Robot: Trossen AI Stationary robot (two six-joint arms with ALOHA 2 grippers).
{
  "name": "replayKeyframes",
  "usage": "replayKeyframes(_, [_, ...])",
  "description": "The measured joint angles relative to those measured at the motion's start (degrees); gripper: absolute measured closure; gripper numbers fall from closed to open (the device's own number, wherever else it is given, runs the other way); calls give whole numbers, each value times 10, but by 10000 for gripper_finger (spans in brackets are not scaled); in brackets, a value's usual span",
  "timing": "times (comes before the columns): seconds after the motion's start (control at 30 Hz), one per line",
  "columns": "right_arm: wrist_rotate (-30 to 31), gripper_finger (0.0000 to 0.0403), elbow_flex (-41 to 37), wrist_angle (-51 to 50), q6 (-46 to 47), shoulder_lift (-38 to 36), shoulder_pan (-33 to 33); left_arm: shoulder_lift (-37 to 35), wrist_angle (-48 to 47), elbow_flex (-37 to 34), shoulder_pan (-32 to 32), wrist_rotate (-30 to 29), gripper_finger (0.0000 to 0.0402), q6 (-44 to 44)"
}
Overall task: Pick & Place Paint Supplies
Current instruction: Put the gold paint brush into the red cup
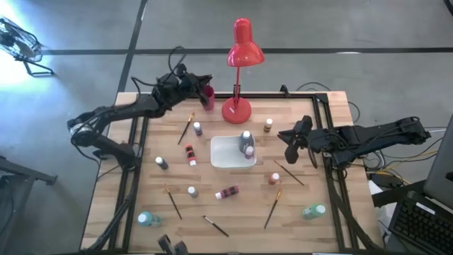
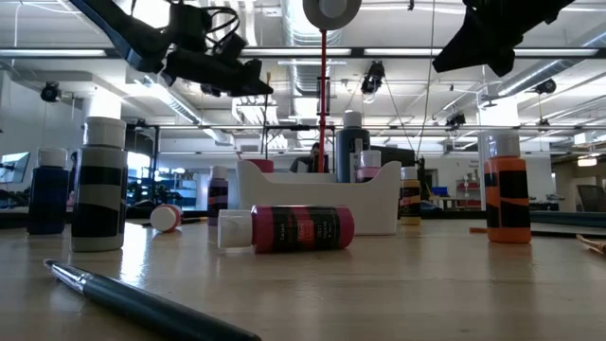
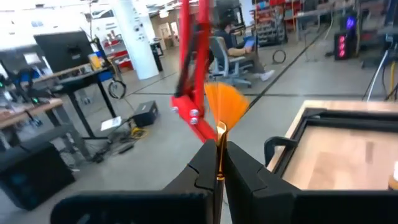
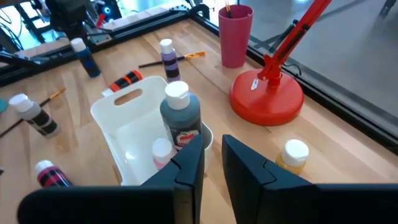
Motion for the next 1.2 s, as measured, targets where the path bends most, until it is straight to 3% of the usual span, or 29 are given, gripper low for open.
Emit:
replayKeyframes(0.1, [0,343,0,6,-9,0,0,4,16,0,32,40,388,-38])
replayKeyframes(0.3, [0,322,0,26,-26,0,0,44,32,0,65,53,388,-63])
replayKeyframes(0.67, [0,295,0,27,-27,0,0,127,55,-1,69,69,388,-87])
replayKeyframes(1.2, [-1,289,-2,26,-27,0,0,145,-9,-1,70,58,388,-114])
